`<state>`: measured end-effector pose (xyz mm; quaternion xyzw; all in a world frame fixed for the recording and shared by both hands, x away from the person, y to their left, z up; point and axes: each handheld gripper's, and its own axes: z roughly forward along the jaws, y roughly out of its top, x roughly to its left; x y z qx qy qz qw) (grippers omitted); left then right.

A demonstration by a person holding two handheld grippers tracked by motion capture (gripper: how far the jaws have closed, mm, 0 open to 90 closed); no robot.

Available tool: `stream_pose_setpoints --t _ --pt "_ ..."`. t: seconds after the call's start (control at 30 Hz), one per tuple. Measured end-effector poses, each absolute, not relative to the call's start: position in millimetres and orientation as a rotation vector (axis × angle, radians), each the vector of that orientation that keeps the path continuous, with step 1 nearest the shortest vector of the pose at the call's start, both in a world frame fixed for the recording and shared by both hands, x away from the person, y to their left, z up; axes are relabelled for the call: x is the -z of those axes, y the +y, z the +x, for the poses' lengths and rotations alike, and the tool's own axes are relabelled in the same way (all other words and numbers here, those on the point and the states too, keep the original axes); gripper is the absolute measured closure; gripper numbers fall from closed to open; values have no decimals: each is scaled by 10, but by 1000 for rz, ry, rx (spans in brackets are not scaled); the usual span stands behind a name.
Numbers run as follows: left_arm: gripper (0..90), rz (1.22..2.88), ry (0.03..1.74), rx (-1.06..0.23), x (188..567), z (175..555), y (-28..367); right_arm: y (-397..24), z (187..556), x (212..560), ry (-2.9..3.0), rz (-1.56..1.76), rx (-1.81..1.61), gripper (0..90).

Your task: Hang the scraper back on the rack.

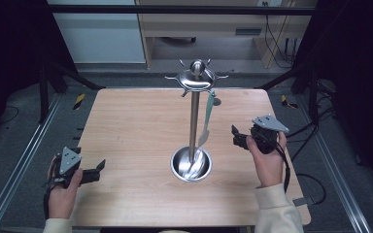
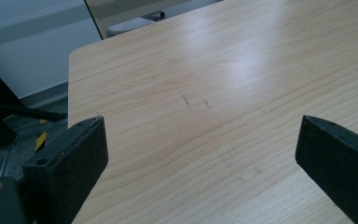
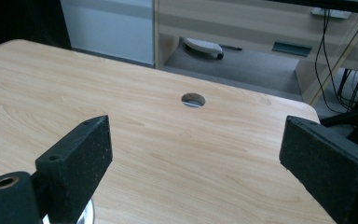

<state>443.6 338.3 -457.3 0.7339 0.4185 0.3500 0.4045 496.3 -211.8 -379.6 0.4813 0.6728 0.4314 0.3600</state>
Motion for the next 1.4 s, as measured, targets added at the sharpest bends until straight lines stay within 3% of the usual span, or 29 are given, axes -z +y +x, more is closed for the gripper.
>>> stream_pose_setpoints --t 1.4 --pt "22 1861 1051 -875 4581 4445 3378 -2226 5137 4411 1875 1380 -1029 121"
